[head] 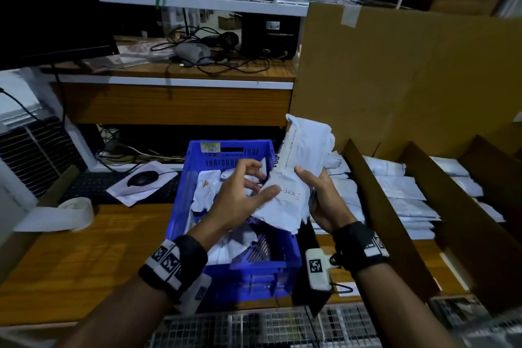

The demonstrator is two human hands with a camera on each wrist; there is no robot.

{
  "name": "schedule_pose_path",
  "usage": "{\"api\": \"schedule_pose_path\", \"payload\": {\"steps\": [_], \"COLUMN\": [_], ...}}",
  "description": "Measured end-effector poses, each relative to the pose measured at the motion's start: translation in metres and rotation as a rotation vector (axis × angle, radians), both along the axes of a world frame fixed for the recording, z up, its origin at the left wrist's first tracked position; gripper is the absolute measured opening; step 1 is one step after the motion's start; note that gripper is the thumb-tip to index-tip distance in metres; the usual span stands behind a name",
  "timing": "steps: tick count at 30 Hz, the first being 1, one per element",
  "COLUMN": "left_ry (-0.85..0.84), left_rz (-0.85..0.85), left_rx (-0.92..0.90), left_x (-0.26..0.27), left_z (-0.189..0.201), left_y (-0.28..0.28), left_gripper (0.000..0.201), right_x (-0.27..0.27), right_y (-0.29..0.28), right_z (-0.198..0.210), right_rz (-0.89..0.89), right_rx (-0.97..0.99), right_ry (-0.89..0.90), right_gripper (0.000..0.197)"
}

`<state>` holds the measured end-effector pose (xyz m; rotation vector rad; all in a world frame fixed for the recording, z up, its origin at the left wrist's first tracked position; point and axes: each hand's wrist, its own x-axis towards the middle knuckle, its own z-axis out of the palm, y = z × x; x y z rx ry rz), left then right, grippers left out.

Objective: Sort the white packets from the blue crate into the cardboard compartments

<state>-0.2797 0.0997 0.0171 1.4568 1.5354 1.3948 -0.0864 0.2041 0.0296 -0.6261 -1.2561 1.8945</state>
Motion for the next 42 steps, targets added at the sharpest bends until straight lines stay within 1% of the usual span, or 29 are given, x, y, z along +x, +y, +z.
{"api": "schedule_pose_path", "payload": {"steps": [1,3,6,11,14,17,20,21,24,26,29,31,33,35,38,40,42], "left_ry": [-0.048,-0.085,-0.125,-0.269,-0.333,-0.5,-0.611,-0.644,-0.763,-0.737,-0.605,-0.52,-0.437,-0.395,-0.339,-0.309,-0.324], "left_rz": [-0.042,-0.109,-0.123,-0.122,-0.097,-0.071,-0.012,0.006,0.039,0.051,0.046,0.024,-0.009,-0.046,-0.091,-0.108,-0.113], "left_rx": [-0.062,-0.121,-0.117,-0.091,-0.065,-0.031,0.004,0.018,0.058,0.057,0.061,0.068,0.066,0.06,0.061,0.064,0.048], "left_x": [0.002,0.006,0.012,0.008,0.007,0.004,-0.003,-0.006,-0.02,-0.026,-0.021,-0.005,0.021,0.048,0.102,0.143,0.185], "left_z": [0.0,-0.004,-0.004,0.0,0.002,0.002,0.005,0.007,0.018,0.025,0.036,0.044,0.052,0.057,0.061,0.065,0.067], "left_y": [0.002,0.004,0.003,-0.002,-0.005,-0.006,-0.002,-0.001,0.006,0.011,0.019,0.023,0.025,0.028,0.034,0.039,0.044], "left_gripper": [0.066,0.065,0.063,0.054,0.052,0.055,0.054,0.052,0.039,0.033,0.039,0.041,0.043,0.045,0.043,0.044,0.042], "right_x": [0.0,0.0,0.003,0.01,0.016,0.026,0.045,0.053,0.077,0.091,0.108,0.118,0.13,0.135,0.156,0.178,0.207], "right_y": [-0.002,-0.006,-0.012,-0.019,-0.023,-0.025,-0.022,-0.022,-0.026,-0.026,-0.028,-0.03,-0.034,-0.039,-0.05,-0.055,-0.06], "right_z": [-0.001,-0.001,0.002,0.005,0.007,0.008,0.007,0.009,0.015,0.015,0.012,0.01,0.008,0.007,0.007,0.004,0.004], "right_rz": [-0.012,-0.044,-0.077,-0.125,-0.155,-0.185,-0.24,-0.237,-0.211,-0.241,-0.255,-0.234,-0.203,-0.174,-0.157,-0.145,-0.163], "right_rx": [-0.003,-0.007,0.0,-0.008,-0.004,0.0,-0.045,-0.075,-0.192,-0.215,-0.224,-0.225,-0.21,-0.148,-0.035,0.029,0.059], "right_ry": [0.007,0.017,0.034,0.062,0.07,0.059,0.048,0.045,0.053,0.072,0.031,0.01,-0.01,-0.037,-0.043,-0.05,-0.092], "right_gripper": [0.053,0.054,0.054,0.053,0.052,0.052,0.049,0.051,0.066,0.067,0.066,0.062,0.061,0.06,0.051,0.058,0.074]}}
